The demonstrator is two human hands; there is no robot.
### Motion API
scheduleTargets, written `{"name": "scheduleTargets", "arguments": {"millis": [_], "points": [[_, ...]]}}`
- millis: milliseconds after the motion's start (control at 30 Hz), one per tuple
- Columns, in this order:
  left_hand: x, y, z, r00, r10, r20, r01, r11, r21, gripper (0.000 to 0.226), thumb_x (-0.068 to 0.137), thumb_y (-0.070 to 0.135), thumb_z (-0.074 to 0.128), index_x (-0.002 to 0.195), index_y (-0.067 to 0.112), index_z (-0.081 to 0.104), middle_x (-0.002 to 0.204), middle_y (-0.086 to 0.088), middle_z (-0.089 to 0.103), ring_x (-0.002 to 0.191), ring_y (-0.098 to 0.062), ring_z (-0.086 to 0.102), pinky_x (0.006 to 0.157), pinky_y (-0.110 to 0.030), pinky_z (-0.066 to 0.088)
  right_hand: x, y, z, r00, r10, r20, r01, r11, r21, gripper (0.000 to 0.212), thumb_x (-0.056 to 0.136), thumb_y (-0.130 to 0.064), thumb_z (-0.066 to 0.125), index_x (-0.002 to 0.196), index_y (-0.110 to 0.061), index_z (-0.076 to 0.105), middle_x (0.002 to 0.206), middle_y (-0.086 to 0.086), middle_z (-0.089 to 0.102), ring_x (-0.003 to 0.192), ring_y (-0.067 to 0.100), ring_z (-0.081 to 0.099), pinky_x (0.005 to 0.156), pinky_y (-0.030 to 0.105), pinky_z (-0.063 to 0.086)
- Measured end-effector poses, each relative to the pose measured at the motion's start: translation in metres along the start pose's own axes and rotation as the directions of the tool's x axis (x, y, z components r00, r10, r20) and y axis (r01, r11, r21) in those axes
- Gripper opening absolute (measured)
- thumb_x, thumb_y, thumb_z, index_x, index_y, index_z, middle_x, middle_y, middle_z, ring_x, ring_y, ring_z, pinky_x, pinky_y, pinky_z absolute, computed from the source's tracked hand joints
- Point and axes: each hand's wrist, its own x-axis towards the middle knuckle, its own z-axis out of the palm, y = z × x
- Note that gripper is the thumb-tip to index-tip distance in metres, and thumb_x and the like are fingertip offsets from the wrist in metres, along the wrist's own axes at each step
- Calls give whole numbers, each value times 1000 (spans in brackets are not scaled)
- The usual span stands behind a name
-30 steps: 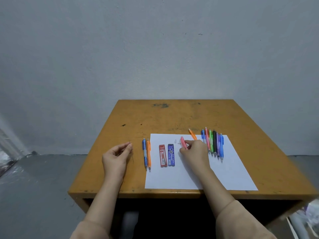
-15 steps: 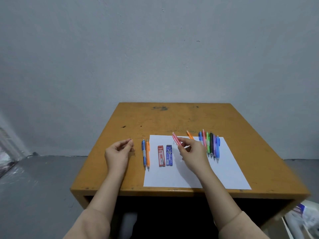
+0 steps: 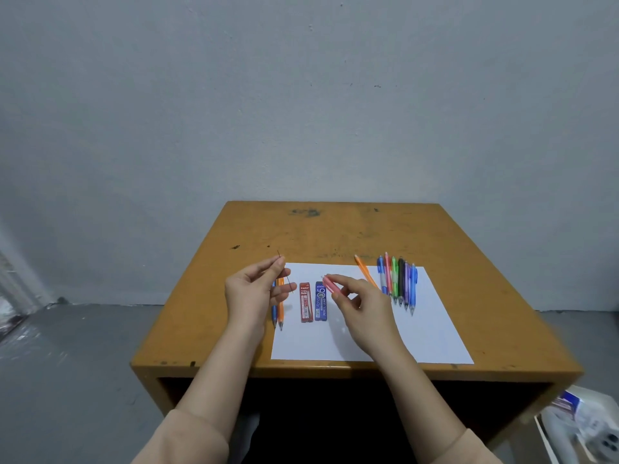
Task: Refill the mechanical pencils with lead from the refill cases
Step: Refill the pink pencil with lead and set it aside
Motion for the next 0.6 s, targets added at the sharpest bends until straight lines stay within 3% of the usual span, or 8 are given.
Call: {"name": "scheduleTargets", "arguments": {"millis": [267,433,600], "points": [[-12,6,15,998,-39,57,42,997,-58,8,84,16,70,92,16,71,77,-6,73,65,-21,72,54,-22,57,-8,2,4,998,-6,61,9,998,-54,33,95,-32,54,126,-42,57,114,-4,61,75,0,48,57,5,38],[-14,5,21,999,-5,36,7,998,-64,9,83,19,71,92,17,73,82,-6,74,64,-10,67,56,-19,45,-8,1,5,999,12,46,-9,999,-53,32,94,-37,54,125,-42,57,113,-6,62,74,1,48,58,6,37],[-16,8,22,999,-21,44,26,993,-112,8,83,16,71,91,16,72,78,-6,73,59,-11,67,49,-15,45,-10,-1,3,999,-1,41,2,999,-37,31,94,-36,54,124,-41,58,114,-6,62,78,-1,50,56,3,38]]}}
